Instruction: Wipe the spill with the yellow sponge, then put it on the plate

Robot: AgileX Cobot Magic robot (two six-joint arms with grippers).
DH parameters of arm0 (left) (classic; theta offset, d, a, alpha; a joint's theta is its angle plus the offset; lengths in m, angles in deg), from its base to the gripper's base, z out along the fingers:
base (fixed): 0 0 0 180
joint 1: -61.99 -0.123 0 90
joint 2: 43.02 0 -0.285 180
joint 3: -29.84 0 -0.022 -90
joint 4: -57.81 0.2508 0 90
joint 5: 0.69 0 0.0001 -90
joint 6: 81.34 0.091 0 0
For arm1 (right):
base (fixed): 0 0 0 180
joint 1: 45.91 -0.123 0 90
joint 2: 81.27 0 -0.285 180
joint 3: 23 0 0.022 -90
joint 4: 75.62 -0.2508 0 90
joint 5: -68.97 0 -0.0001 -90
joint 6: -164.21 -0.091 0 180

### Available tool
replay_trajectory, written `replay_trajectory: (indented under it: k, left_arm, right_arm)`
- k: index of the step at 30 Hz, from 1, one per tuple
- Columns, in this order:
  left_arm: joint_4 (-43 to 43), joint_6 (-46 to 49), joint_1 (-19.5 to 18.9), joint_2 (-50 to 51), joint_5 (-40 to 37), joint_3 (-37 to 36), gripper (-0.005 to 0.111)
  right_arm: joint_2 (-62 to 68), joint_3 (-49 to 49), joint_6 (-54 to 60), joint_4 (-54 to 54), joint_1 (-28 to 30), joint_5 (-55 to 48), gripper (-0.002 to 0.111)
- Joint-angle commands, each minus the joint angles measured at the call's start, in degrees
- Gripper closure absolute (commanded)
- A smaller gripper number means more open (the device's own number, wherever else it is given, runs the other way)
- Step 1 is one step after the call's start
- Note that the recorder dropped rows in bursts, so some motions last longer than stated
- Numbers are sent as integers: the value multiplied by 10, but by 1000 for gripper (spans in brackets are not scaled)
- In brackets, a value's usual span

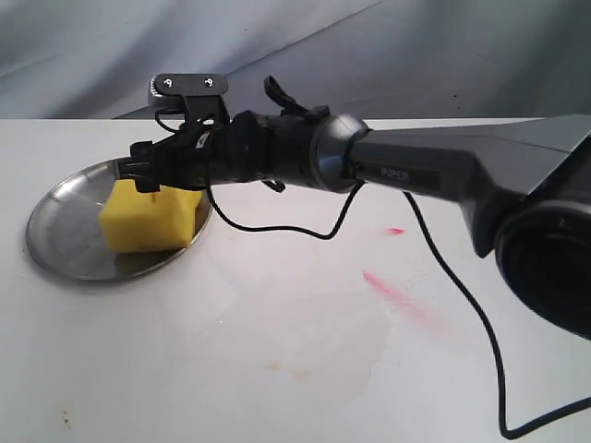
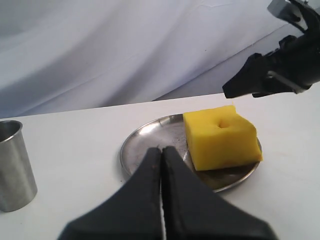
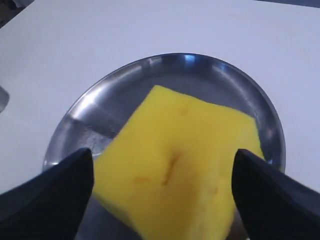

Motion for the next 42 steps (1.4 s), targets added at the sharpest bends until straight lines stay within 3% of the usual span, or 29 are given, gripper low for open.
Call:
replay_trajectory:
  k: [1, 5, 9, 11, 22, 27, 35, 42]
  left_arm:
    - [-1, 0, 3, -2, 4, -3, 107]
    - [-1, 0, 3, -2, 4, -3, 107]
    - [-1, 0, 3, -2, 4, -3, 107]
    - [-1, 0, 3, -2, 4, -3, 107]
    - [-1, 0, 3, -2, 4, -3, 107]
    - [-1, 0, 3, -2, 4, -3, 107]
    - [-1, 0, 3, -2, 4, -3, 107]
    - [-1, 0, 3, -2, 4, -3, 107]
  right_arm:
    - [-64, 0, 20, 18, 2, -84, 48]
    - [-121, -46, 19, 41, 2, -124, 72]
    - [-191, -162, 19, 48, 2, -68, 101]
    - [-230, -234, 19, 48, 8, -36, 108]
    - [-491, -542, 14, 48, 77, 33, 108]
    - [-612, -636, 15, 51, 84, 41, 108]
    - [-798, -774, 15, 32, 141, 63, 108]
    - [-940, -867, -89, 163, 228, 64, 108]
